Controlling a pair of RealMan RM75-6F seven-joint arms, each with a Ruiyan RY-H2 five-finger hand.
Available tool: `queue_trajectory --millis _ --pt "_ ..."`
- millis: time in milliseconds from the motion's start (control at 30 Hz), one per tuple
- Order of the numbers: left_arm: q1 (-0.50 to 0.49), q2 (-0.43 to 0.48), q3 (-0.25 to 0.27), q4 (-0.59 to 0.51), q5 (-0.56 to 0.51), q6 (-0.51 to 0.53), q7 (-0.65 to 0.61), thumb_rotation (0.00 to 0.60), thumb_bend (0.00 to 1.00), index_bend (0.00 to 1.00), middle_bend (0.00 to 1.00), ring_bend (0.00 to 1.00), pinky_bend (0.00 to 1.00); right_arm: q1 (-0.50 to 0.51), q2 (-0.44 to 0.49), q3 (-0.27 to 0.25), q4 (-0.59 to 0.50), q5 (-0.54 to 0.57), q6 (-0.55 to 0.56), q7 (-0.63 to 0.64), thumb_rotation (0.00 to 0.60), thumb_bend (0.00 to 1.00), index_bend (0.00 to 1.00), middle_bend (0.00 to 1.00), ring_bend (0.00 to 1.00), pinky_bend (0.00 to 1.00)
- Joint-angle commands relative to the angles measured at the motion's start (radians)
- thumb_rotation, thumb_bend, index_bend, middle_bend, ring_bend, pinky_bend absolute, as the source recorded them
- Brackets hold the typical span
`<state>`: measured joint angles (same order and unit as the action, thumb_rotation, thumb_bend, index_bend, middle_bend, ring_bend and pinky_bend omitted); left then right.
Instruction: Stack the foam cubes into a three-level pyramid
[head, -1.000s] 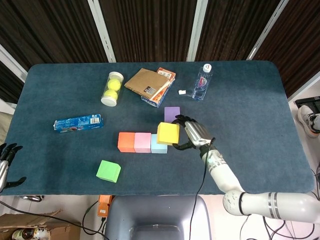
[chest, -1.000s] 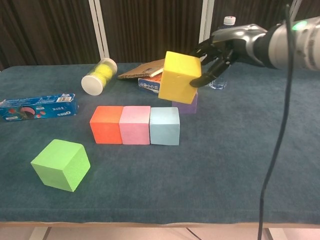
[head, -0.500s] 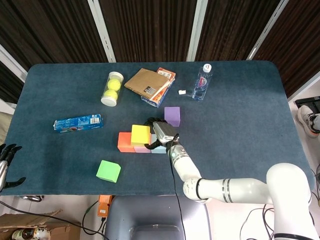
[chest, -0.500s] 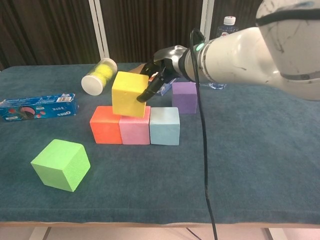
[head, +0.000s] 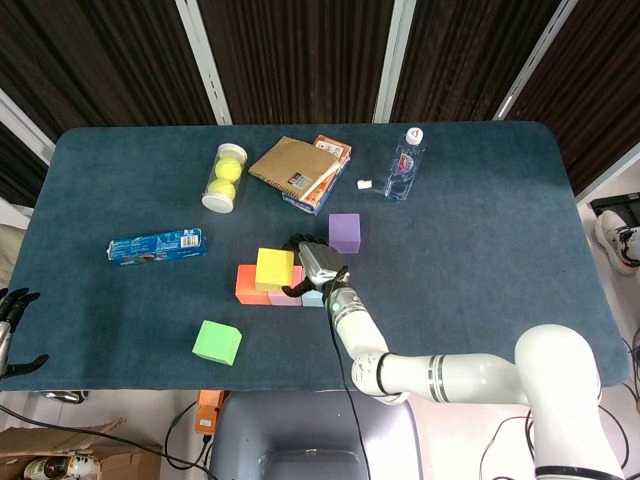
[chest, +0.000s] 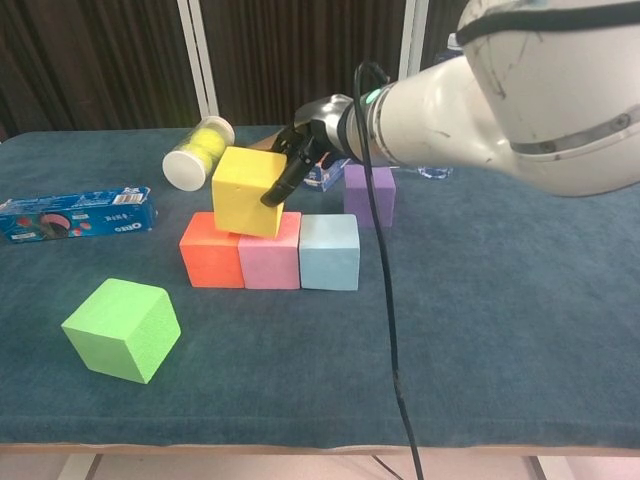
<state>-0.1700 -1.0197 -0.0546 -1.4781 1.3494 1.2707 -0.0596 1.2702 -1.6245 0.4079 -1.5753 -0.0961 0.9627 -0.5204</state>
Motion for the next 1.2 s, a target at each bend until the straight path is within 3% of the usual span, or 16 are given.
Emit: queue_trajectory --millis 33,1200 --pt "0.001 0.001 0.001 -0.001 0.002 0.002 0.0 0.6 0.01 0.19 0.11 0.03 0.05 0.004 -0.003 0.001 0.001 0.006 -0.003 -0.004 0.6 0.21 0.48 0.11 0.02 0.07" --pt "0.008 0.005 0.002 0.0 0.006 0.006 -0.008 0.6 0.01 0.19 0.11 0.03 0.05 0.007 -0.042 0.005 0.046 0.002 -0.012 -0.014 0.6 0.21 0.44 0.11 0.02 0.07"
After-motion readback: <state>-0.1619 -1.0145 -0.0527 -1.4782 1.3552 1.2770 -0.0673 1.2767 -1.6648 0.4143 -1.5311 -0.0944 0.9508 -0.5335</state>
